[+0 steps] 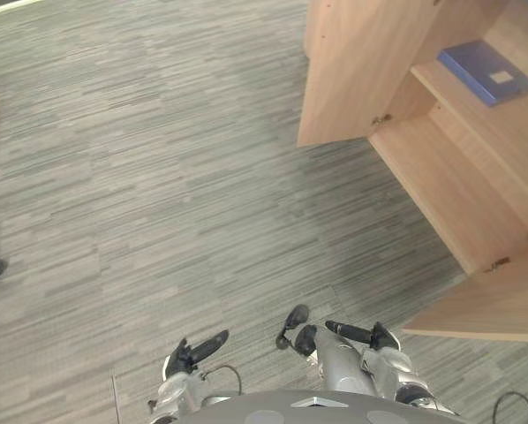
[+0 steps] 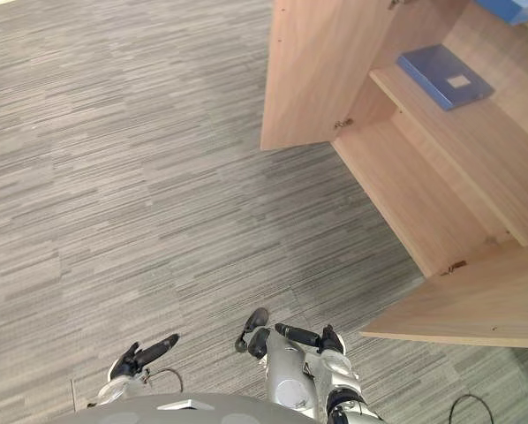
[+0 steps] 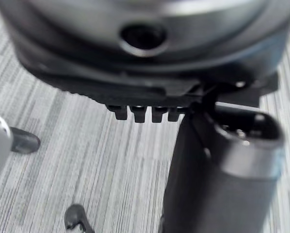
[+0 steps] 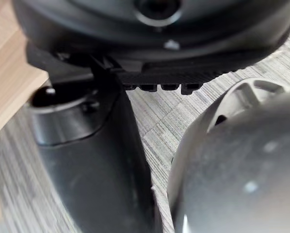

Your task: Walk over to the cabinet, pick up the folder, carry it to the office cabinet, place the folder inside the office cabinet, then close the office cabinet door

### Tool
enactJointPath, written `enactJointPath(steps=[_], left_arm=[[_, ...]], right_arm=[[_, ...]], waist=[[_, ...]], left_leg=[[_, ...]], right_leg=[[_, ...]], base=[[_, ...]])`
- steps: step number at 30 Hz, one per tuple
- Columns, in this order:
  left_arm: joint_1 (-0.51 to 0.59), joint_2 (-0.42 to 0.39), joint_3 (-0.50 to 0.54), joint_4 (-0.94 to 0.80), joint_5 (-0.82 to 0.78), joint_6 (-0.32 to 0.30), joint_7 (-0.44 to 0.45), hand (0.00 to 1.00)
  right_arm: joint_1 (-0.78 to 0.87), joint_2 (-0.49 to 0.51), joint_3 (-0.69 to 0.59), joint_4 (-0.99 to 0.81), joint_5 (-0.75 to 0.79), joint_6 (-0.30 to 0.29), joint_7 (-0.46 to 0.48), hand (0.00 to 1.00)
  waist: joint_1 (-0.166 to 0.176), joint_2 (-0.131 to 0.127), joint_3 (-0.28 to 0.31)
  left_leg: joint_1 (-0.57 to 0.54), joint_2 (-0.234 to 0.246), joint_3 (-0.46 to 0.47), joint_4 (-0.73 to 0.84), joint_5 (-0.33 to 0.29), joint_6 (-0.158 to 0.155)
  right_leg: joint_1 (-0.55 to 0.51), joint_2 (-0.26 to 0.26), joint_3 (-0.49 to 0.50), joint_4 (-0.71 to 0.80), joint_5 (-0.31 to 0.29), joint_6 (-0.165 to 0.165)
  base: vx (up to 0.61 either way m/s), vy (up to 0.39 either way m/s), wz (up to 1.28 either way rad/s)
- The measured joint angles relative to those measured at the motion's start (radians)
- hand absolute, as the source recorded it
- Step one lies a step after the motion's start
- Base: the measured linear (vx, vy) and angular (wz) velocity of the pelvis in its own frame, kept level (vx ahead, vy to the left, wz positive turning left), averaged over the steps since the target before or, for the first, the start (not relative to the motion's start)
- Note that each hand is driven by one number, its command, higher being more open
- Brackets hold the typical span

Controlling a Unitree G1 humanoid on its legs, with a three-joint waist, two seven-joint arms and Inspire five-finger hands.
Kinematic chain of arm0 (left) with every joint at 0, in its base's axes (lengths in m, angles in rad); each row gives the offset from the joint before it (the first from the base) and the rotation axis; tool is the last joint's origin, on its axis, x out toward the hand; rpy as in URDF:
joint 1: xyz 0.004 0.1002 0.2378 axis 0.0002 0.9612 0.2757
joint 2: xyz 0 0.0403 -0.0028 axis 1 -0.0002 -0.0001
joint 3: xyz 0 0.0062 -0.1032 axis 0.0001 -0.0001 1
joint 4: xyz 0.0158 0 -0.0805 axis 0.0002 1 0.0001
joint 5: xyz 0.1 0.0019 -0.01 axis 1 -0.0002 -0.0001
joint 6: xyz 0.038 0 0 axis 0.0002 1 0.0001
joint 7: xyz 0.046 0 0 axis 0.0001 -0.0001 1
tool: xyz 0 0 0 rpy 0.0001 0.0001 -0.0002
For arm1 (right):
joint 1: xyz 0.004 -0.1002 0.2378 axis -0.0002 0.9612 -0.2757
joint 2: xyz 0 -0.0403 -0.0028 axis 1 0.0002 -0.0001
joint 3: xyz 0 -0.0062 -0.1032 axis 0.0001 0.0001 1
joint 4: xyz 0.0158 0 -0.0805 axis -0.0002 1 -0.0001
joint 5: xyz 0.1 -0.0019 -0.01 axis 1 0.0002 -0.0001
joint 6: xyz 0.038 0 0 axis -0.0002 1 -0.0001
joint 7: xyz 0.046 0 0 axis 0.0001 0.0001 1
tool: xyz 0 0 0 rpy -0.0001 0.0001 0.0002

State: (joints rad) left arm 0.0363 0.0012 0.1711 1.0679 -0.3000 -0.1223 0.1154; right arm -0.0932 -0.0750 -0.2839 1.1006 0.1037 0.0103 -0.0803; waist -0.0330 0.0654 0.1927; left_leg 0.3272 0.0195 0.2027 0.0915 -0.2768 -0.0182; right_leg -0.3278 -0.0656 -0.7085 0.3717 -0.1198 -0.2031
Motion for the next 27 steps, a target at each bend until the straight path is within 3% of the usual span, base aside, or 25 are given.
enactJointPath(steps=[4, 5, 6, 7, 8, 9, 11, 13, 14, 15, 17, 19, 20, 21, 22, 23, 25, 26, 27], left_arm=[[-0.032, -0.031, -0.017, -0.001, -0.001, 0.009, -0.032, 1.0], [-0.035, -0.025, -0.005, -0.004, -0.002, 0.015, -0.031, 1.0], [-0.033, -0.023, 0.003, -0.006, -0.003, 0.015, -0.03, 1.0], [-0.029, -0.022, 0.015, -0.011, -0.008, 0.015, -0.027, 1.0], [-0.029, -0.004, 0.034, -0.013, -0.01, 0.015, -0.025, 1.0], [-0.027, 0.0, 0.038, -0.016, -0.013, 0.015, -0.023, 1.0], [-0.01, 0.016, 0.049, -0.031, -0.014, 0.011, -0.015, 1.0], [0.013, 0.017, 0.067, -0.044, -0.032, 0.011, -0.014, 1.0], [0.021, 0.014, 0.086, -0.05, -0.06, 0.01, -0.012, 1.0], [0.022, 0.016, 0.088, -0.052, -0.087, 0.009, -0.01, 1.0], [0.022, 0.016, 0.092, -0.057, -0.095, 0.006, -0.01, 1.0], [0.027, 0.009, 0.092, -0.056, -0.095, -0.008, -0.01, 1.0], [0.031, 0.006, 0.091, -0.055, -0.096, -0.008, -0.01, 1.0], [0.037, 0.006, 0.091, -0.053, -0.103, -0.009, -0.01, 1.0], [0.044, 0.015, 0.092, -0.053, -0.114, -0.01, -0.01, 1.0], [0.047, 0.041, 0.092, -0.048, -0.123, -0.014, -0.007, 1.0], [0.047, 0.057, 0.098, -0.02, -0.132, -0.011, -0.007, 1.0], [0.048, 0.057, 0.103, -0.007, -0.133, -0.01, -0.005, 1.0], [0.048, 0.056, 0.102, 0.001, -0.133, -0.01, -0.005, 1.0]], right_arm=[[0.022, 0.01, 0.006, -0.001, -0.001, 0.001, -0.005, 1.0], [0.029, 0.012, 0.026, -0.011, -0.001, 0.001, -0.006, 1.0], [0.035, 0.012, 0.038, -0.02, 0.0, 0.0, -0.007, 1.0], [0.037, 0.012, 0.048, -0.024, 0.0, -0.001, -0.011, 1.0], [0.037, 0.017, 0.06, -0.024, 0.0, -0.001, -0.015, 1.0], [0.038, 0.021, 0.06, -0.024, 0.0, -0.001, -0.016, 1.0], [0.033, 0.033, 0.066, -0.014, 0.0, 0.0, -0.017, 1.0], [0.021, 0.034, 0.08, 0.002, 0.0, 0.0, -0.017, 1.0], [0.017, 0.033, 0.089, 0.013, -0.001, 0.0, -0.017, 1.0], [0.01, 0.035, 0.097, 0.03, 0.0, 0.0, -0.018, 1.0], [0.01, 0.037, 0.101, 0.033, 0.0, 0.0, -0.018, 1.0], [0.021, 0.029, 0.1, 0.034, 0.001, -0.004, -0.018, 1.0], [0.025, 0.024, 0.1, 0.034, 0.001, -0.006, -0.019, 1.0], [0.033, 0.022, 0.103, 0.035, 0.001, -0.007, -0.019, 1.0], [0.039, 0.032, 0.106, 0.039, 0.001, -0.008, -0.019, 1.0], [0.039, 0.063, 0.111, 0.044, 0.001, -0.008, -0.014, 1.0], [0.039, 0.087, 0.109, 0.045, 0.001, -0.008, -0.012, 1.0], [0.041, 0.089, 0.108, 0.046, 0.001, -0.009, -0.007, 1.0], [0.04, 0.088, 0.106, 0.05, 0.001, -0.009, -0.003, 1.0]], waist=[[-0.007, 0.001, -0.002], [0.0, 0.009, 0.002], [0.005, 0.015, 0.003], [0.007, 0.018, 0.004], [0.013, 0.008, 0.009], [0.018, 0.001, 0.012], [0.041, -0.019, 0.019], [0.062, -0.024, 0.02], [0.074, -0.024, 0.021], [0.082, -0.035, 0.024], [0.083, -0.046, 0.029], [0.082, -0.042, 0.024], [0.083, -0.034, 0.02], [0.086, -0.029, 0.006], [0.087, -0.057, -0.005], [0.088, -0.098, -0.025], [0.091, -0.115, -0.037], [0.096, -0.116, -0.042], [0.102, -0.112, -0.043]], left_leg=[[-0.118, 0.082, 0.017, 0.388, 0.022, -0.009], [-0.209, 0.127, 0.009, 0.645, 0.137, -0.036], [-0.252, 0.152, 0.004, 0.756, 0.161, -0.047], [-0.33, 0.19, 0.002, 0.936, 0.136, -0.057], [-0.397, 0.208, 0.003, 1.04, 0.094, -0.047], [-0.423, 0.214, 0.009, 1.062, 0.074, -0.04], [-0.527, 0.219, 0.009, 1.036, 0.01, 0.002], [-0.584, 0.211, -0.027, 0.928, -0.024, -0.003], [-0.62, 0.188, -0.096, 0.809, -0.037, -0.01], [-0.632, 0.139, -0.205, 0.629, -0.033, -0.018], [-0.633, 0.098, -0.301, 0.482, -0.015, -0.035], [-0.626, 0.07, -0.419, 0.252, 0.064, -0.053], [-0.626, 0.075, -0.428, 0.231, 0.098, -0.073], [-0.613, 0.065, -0.402, 0.252, 0.217, -0.107], [-0.613, 0.043, -0.37, 0.277, 0.23, -0.102], [-0.616, 0.015, -0.332, 0.292, 0.199, -0.084], [-0.608, -0.004, -0.281, 0.337, 0.15, -0.053], [-0.588, -0.012, -0.24, 0.356, 0.122, -0.022], [-0.572, -0.015, -0.219, 0.358, 0.109, -0.011]], right_leg=[[0.105, 0.071, 0.008, -0.072, -0.038, 0.037], [0.173, 0.118, 0.044, -0.138, -0.03, 0.041], [0.198, 0.134, 0.06, -0.156, -0.029, 0.041], [0.24, 0.154, 0.096, -0.167, -0.039, 0.041], [0.284, 0.158, 0.133, -0.172, -0.052, 0.04], [0.309, 0.158, 0.155, -0.181, -0.054, 0.044], [0.399, 0.158, 0.256, -0.239, -0.044, 0.073], [0.437, 0.156, 0.331, -0.262, -0.034, 0.096], [0.46, 0.149, 0.382, -0.271, -0.032, 0.109], [0.479, 0.115, 0.436, -0.266, -0.044, 0.135], [0.497, 0.079, 0.473, -0.266, -0.055, 0.16], [0.521, 0.02, 0.529, -0.262, -0.09, 0.229], [0.527, 0.011, 0.542, -0.257, -0.102, 0.249], [0.547, -0.019, 0.567, -0.25, -0.121, 0.281], [0.552, -0.048, 0.585, -0.252, -0.126, 0.294], [0.542, -0.091, 0.589, -0.253, -0.106, 0.3], [0.539, -0.13, 0.606, -0.249, -0.062, 0.316], [0.543, -0.155, 0.62, -0.237, -0.037, 0.319], [0.537, -0.168, 0.628, -0.22, -0.025, 0.318]], base=[[0.29, -0.057, -0.11], [0.27, -0.036, -0.48], [0.35, -0.043, -0.74], [0.27, 0.005, -0.77], [0.32, 0.015, -0.78], [0.2, 0.038, -0.78], [0.25, 0.101, -1.11], [0.28, 0.177, -1.23], [0.3, 0.269, -1.36], [0.3, 0.293, -1.22], [0.27, 0.313, -0.78], [0.32, 0.444, -0.69], [0.25, 0.368, -0.62], [0.32, 0.371, -0.58], [0.49, 0.527, -0.68], [0.42, 0.406, -0.58], [0.36, 0.343, -0.63], [0.3, 0.326, -0.71], [0.27, 0.33, -0.78]])
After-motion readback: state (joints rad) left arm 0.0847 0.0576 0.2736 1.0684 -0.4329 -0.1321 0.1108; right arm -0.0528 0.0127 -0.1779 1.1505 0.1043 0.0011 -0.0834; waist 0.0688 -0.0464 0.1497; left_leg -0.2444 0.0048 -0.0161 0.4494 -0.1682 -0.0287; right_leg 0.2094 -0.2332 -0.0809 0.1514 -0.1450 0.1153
